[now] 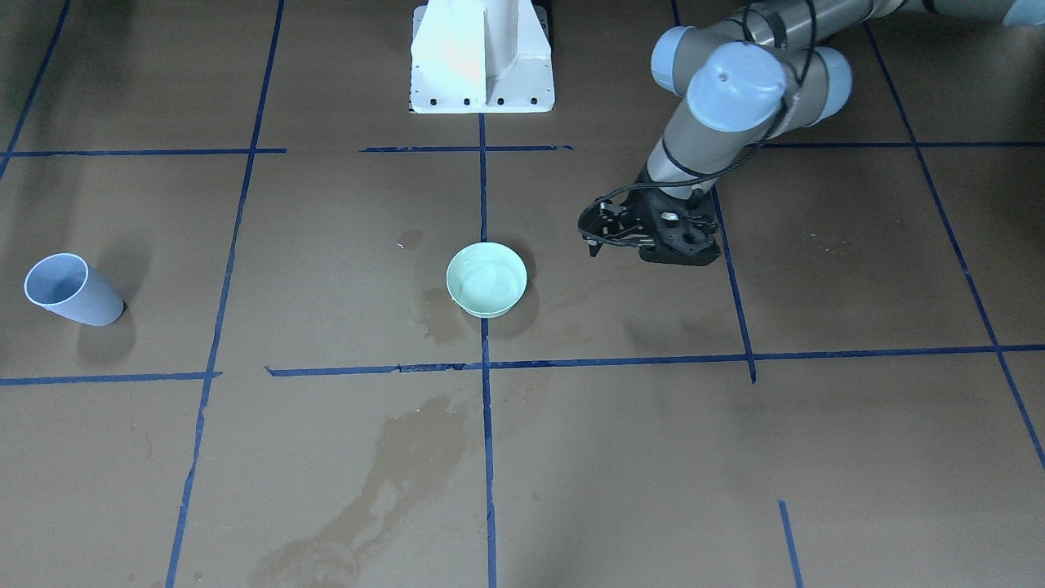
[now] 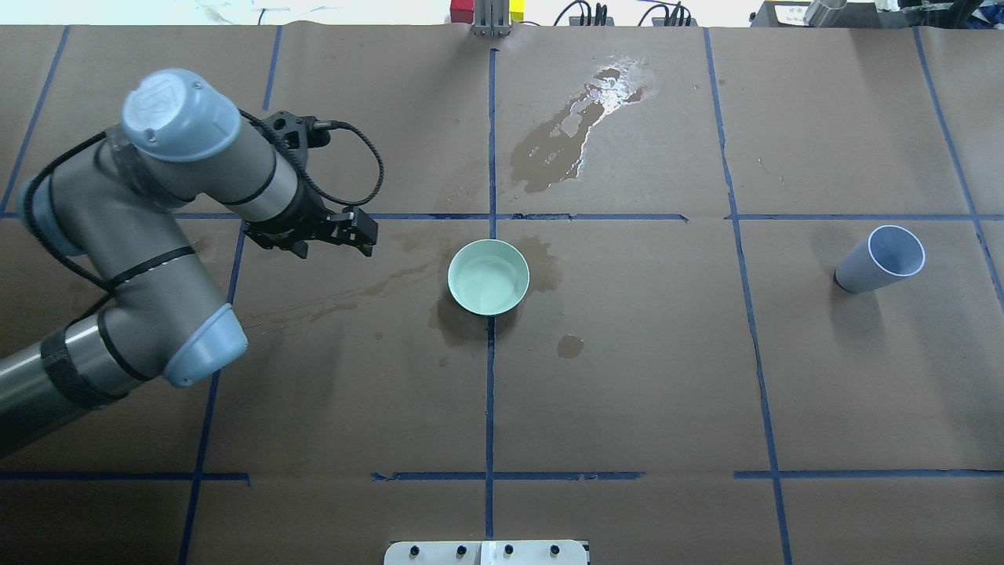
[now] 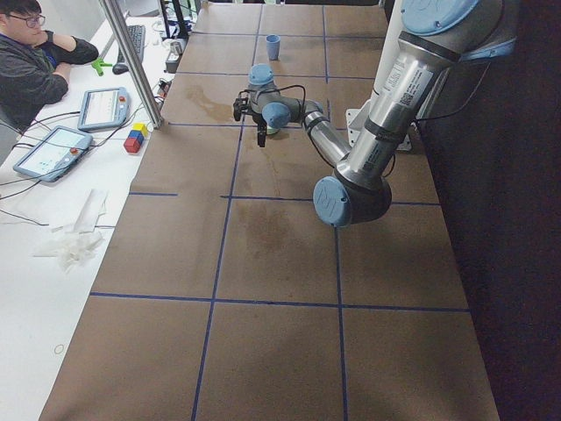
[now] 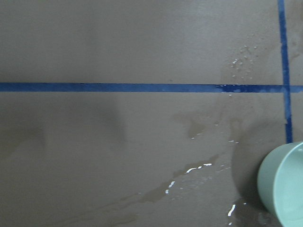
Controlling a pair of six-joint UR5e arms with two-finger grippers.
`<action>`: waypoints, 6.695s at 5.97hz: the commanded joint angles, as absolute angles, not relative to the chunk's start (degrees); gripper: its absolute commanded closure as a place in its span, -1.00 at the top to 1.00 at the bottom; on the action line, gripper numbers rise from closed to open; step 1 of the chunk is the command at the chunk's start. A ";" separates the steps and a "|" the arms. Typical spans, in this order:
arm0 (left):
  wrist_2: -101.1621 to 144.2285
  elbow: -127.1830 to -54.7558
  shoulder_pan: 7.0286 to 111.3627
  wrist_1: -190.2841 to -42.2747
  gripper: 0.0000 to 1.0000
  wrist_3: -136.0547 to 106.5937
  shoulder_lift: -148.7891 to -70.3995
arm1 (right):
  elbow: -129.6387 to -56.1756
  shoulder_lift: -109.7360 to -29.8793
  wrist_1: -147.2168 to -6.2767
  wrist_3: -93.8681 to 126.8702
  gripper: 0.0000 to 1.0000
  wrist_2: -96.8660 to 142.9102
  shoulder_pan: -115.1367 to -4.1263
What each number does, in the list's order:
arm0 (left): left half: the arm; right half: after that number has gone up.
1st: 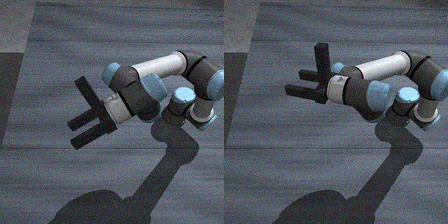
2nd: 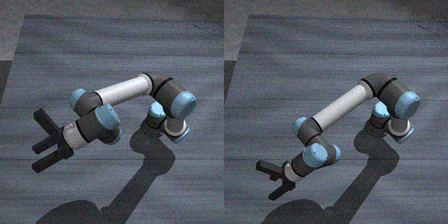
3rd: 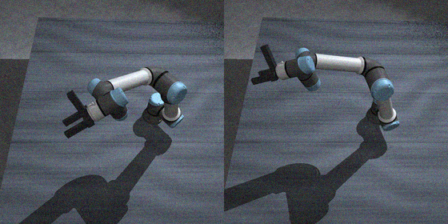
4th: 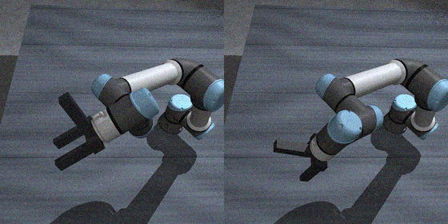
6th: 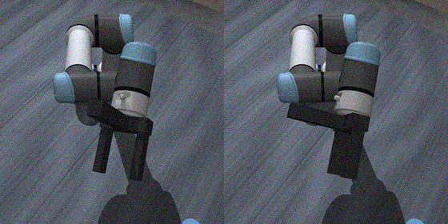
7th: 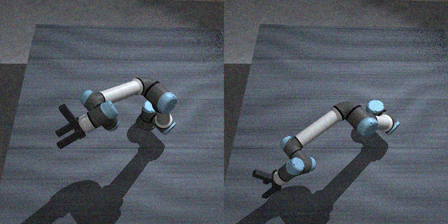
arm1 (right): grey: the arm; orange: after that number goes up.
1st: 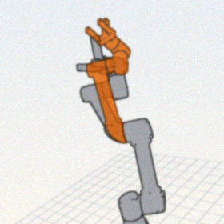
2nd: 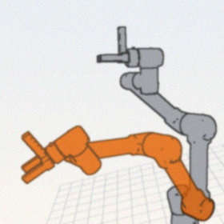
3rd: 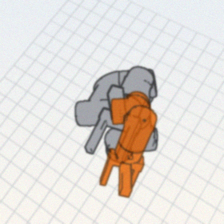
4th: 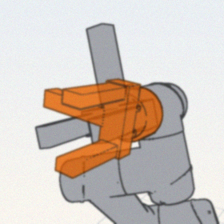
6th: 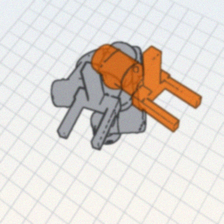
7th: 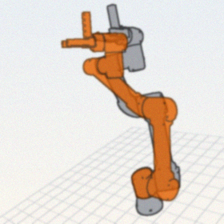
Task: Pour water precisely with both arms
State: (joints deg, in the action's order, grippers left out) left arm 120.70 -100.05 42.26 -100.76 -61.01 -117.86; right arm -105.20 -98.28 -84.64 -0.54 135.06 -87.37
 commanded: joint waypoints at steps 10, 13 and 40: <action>121.03 -100.72 42.54 -101.33 1.00 -60.64 -116.54 | -110.22 -114.35 -28.48 56.83 0.98 92.19 -45.23; 121.02 -100.63 42.54 -101.60 1.00 -60.73 -116.46 | -100.84 -112.25 -22.60 66.78 0.98 60.37 -23.60; 120.94 -101.16 42.45 -102.13 1.00 -61.79 -116.54 | -95.45 -79.94 -31.93 41.57 -0.98 52.12 -29.45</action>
State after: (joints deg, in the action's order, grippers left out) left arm 120.94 -101.15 42.45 -102.13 -61.79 -116.54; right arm -95.49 -83.78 -26.15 41.81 52.44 -29.80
